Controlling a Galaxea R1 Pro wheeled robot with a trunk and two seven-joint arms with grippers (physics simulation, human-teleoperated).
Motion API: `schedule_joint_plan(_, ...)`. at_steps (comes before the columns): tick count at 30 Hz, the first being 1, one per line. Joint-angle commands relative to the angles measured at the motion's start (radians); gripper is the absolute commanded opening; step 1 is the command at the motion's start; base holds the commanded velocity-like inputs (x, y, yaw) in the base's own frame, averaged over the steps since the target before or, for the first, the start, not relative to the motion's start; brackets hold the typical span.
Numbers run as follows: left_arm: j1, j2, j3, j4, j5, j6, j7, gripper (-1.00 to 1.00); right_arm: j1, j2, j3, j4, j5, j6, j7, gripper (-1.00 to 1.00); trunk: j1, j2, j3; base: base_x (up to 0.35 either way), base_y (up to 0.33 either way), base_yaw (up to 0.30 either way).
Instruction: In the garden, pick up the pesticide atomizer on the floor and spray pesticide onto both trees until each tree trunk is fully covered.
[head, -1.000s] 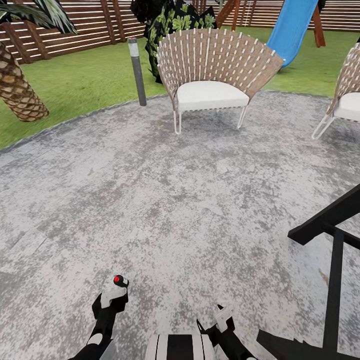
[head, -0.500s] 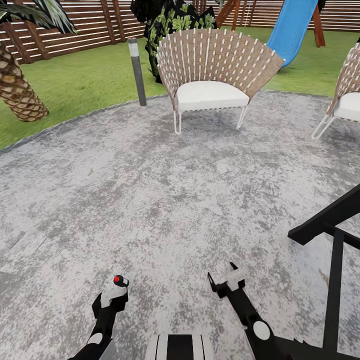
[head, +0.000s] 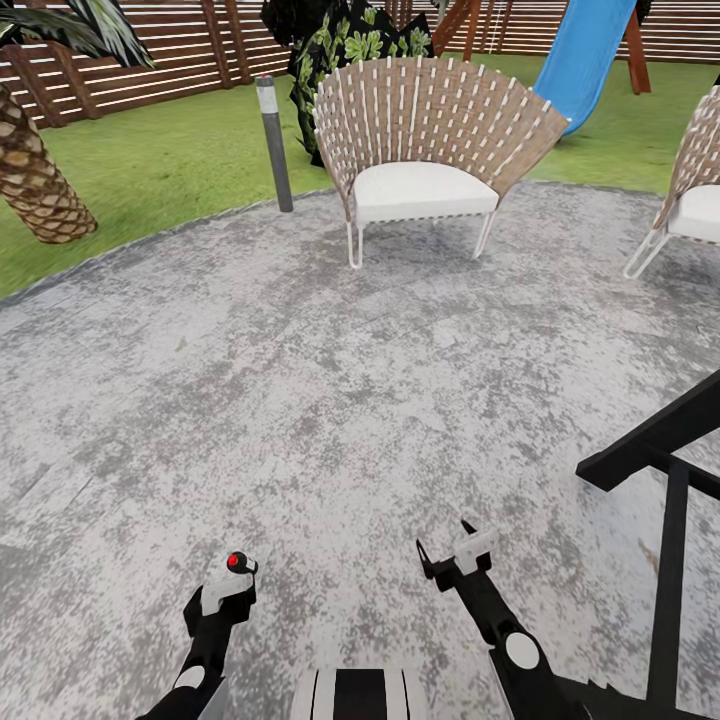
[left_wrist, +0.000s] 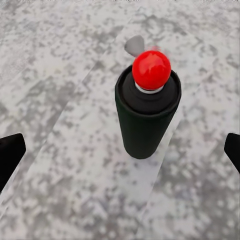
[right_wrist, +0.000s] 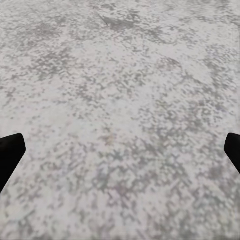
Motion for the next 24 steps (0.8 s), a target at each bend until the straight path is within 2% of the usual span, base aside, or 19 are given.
schedule_joint_plan(1,0.000,0.000,0.001,0.001,0.001,-0.003,0.001,1.00,0.000,0.002,-0.005,0.002,0.007,-0.004,0.008,1.00,0.000,0.000,-0.001,0.040,0.000,0.000)
schedule_joint_plan(9,0.000,0.000,0.002,0.001,0.001,-0.004,0.001,1.00,0.000,0.002,-0.005,0.044,0.007,-0.004,0.008,1.00,0.000,0.000,-0.001,0.037,0.000,0.000)
schedule_joint_plan(24,0.000,-0.001,0.002,0.001,0.001,-0.005,0.001,1.00,0.000,0.002,-0.005,0.063,0.007,-0.005,0.008,1.00,0.000,0.000,-0.001,0.036,0.000,0.000)
